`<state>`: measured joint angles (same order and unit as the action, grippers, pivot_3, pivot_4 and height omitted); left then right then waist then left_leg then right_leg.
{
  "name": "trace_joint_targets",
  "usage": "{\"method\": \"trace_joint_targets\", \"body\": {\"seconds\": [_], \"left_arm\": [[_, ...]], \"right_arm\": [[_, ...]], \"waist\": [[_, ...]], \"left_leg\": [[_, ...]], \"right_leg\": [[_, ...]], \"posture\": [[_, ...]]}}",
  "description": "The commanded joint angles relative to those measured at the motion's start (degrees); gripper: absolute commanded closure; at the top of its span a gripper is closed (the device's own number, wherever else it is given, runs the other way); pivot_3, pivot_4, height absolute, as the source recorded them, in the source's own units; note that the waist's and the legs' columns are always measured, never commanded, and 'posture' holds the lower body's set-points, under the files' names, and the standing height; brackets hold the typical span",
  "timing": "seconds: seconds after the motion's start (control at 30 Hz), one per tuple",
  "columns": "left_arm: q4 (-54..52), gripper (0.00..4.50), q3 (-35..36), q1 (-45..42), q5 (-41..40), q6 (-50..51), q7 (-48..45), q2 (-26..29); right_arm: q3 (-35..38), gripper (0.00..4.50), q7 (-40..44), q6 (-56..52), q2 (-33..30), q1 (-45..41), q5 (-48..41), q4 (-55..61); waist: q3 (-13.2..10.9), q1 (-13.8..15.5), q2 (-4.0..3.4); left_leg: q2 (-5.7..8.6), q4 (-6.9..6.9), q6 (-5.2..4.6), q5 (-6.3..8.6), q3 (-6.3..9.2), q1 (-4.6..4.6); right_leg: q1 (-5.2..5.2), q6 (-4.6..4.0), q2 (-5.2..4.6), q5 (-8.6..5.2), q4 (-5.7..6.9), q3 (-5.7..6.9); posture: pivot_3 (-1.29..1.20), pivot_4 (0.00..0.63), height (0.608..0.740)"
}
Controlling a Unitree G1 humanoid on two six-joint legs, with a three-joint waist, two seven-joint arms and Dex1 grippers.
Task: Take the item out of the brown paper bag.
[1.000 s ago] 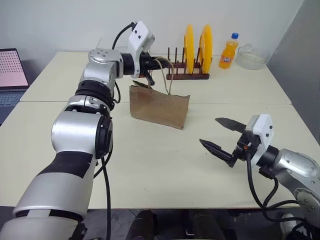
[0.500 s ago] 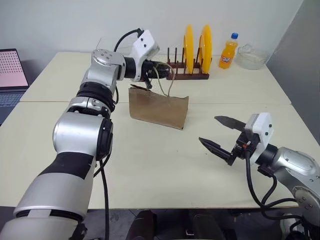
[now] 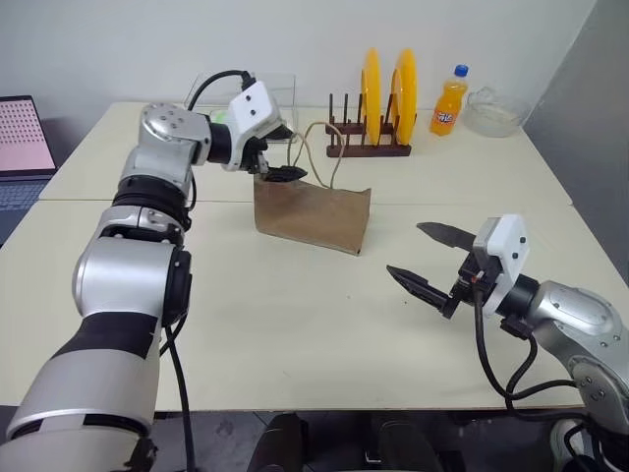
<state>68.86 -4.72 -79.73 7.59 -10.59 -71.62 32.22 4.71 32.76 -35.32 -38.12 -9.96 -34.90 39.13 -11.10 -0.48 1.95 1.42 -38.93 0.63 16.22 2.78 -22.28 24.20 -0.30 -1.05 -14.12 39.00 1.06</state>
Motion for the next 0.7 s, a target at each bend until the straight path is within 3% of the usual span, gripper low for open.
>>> {"method": "trace_joint_targets", "body": {"seconds": [0.03, 0.2, 0.3, 0.47, 0.63, 0.67, 0.7], "left_arm": [[-5.55, 0.41, 1.70, 1.14, -2.74, 0.26, -2.93, 2.75], [-17.83, 0.41, 3.42, 7.91, -7.69, 6.11, -8.13, 6.69], [-36.24, 0.37, 6.58, 18.03, -13.77, 16.33, -11.70, 12.59], [-62.78, 0.37, 13.42, 35.72, -23.07, 34.45, -9.74, 20.25], [-81.11, 0.37, 21.43, 51.85, -30.20, 46.39, -3.57, 22.67], [-83.42, 0.37, 22.73, 54.33, -30.94, 47.46, -2.29, 22.64], [-85.33, 0.37, 23.73, 56.09, -31.77, 48.60, -0.86, 22.43]], "right_arm": [[-0.03, 0.00, 0.97, 1.19, -0.22, -1.64, 0.63, -0.29], [0.00, 0.00, 1.86, 1.72, -0.05, -3.64, 0.91, -1.91], [-0.78, 0.53, 2.86, 1.64, 0.41, -7.40, 0.50, -4.25], [-5.02, 2.32, 6.24, 4.75, 1.10, -17.13, 5.12, -13.67], [-11.91, 4.11, 11.16, 11.61, 3.46, -32.29, 14.13, -31.60], [-13.31, 4.43, 12.09, 13.52, 4.14, -35.12, 16.16, -35.45], [-14.45, 4.47, 12.83, 15.34, 4.89, -37.75, 18.02, -39.29]], "waist": [[0.00, -0.01, 0.00], [0.00, -0.40, -0.01], [0.00, -1.23, -0.02], [0.00, -1.73, -0.03], [-0.02, -1.32, -0.06], [-0.02, -1.24, -0.06], [-0.02, -1.23, -0.06]], "left_leg": [[0.00, 0.00, 0.00, 0.00, 0.01, 0.00], [-0.02, 0.01, 0.00, 0.00, -0.02, 0.06], [-0.02, 0.01, 0.01, 0.00, -0.03, 0.08], [-0.03, 0.05, 0.01, -0.01, -0.04, 0.26], [-0.03, 0.05, 0.01, 0.00, -0.05, 0.38], [-0.03, 0.04, 0.00, -0.01, -0.07, 0.38], [-0.03, 0.04, 0.00, -0.01, -0.06, 0.38]], "right_leg": [[0.00, -0.01, 0.00, 0.00, 0.00, 0.01], [-0.01, -0.16, 0.00, 0.09, 0.04, -0.05], [-0.01, -0.17, 0.00, 0.09, 0.06, -0.10], [-0.05, -0.18, 0.02, 0.10, 0.06, -0.25], [-0.13, -0.17, 0.03, 0.09, 0.03, -0.27], [-0.12, -0.17, 0.03, 0.09, 0.04, -0.30], [-0.12, -0.18, 0.04, 0.09, 0.03, -0.28]], "posture": [[0.00, 0.150, 0.740], [0.00, 0.150, 0.740], [0.00, 0.150, 0.740], [0.00, 0.150, 0.740], [0.00, 0.150, 0.740], [0.00, 0.150, 0.740], [0.00, 0.150, 0.740]]}}
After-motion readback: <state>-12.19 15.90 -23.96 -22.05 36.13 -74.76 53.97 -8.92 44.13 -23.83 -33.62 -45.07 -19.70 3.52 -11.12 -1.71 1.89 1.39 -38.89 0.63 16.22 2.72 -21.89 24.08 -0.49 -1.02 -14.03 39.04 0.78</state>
